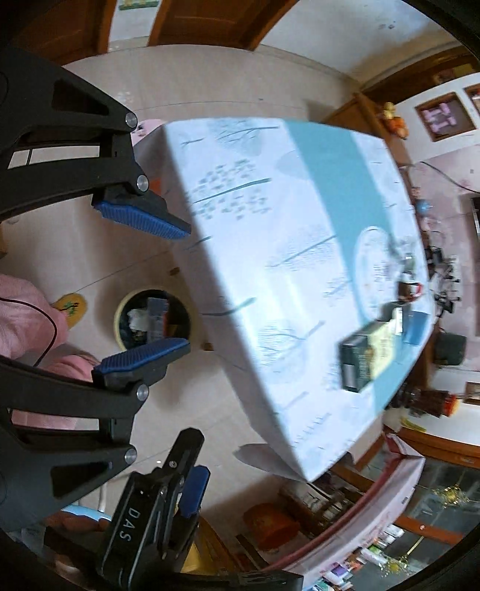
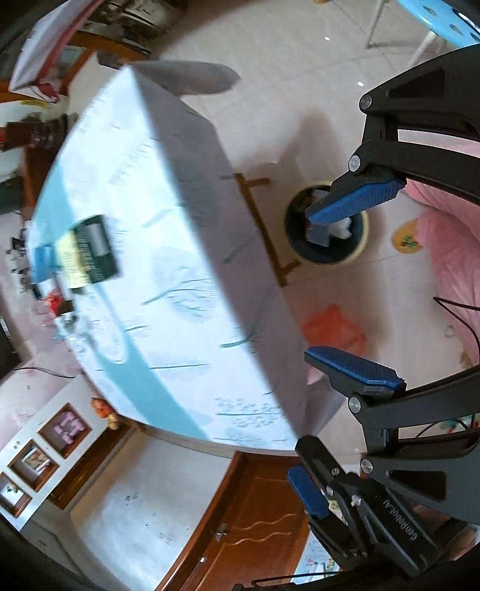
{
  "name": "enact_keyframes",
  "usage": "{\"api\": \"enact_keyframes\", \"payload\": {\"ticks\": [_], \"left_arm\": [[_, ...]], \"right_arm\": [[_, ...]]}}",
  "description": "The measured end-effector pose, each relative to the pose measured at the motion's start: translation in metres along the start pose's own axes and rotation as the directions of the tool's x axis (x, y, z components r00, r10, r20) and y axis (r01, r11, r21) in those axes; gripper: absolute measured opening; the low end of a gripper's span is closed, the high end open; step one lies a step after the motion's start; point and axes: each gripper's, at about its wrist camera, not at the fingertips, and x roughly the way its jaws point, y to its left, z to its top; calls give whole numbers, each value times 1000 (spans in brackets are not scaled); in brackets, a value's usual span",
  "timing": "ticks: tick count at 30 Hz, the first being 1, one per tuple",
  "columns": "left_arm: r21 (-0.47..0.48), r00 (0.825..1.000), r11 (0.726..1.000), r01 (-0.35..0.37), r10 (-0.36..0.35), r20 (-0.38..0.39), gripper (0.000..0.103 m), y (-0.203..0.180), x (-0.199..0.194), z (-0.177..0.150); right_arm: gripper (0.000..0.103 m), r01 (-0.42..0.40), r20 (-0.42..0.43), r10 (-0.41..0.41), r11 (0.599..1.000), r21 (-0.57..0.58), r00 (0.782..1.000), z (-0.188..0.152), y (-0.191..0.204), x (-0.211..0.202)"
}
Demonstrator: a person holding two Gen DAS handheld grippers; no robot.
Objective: Collect trash
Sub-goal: 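Raise both tools back toward the table, then grasp the silver box with left tool while right tool grasps the blue face mask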
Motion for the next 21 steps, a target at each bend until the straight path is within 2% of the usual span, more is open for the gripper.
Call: {"api": "enact_keyframes", "payload": {"ticks": [6, 11, 16, 21], "left_arm": [[6, 998, 1000, 20, -20, 60, 59, 8, -18, 34], [-18, 996, 999, 45, -43, 78, 63, 15, -22, 73], [-60, 994, 997, 49, -43, 104, 67, 17, -12, 133], [-99, 995, 994, 37, -27, 96, 69, 3, 20, 205]], "right_arm": [[70, 30, 95, -28, 999, -23, 995, 34, 4, -34], [70, 42, 155, -33, 998, -52, 987, 74, 7, -54], [70, 47, 195, -26, 994, -103, 981, 127, 6, -63], [70, 38, 211, -4, 987, -156, 978, 207, -9, -51]]}}
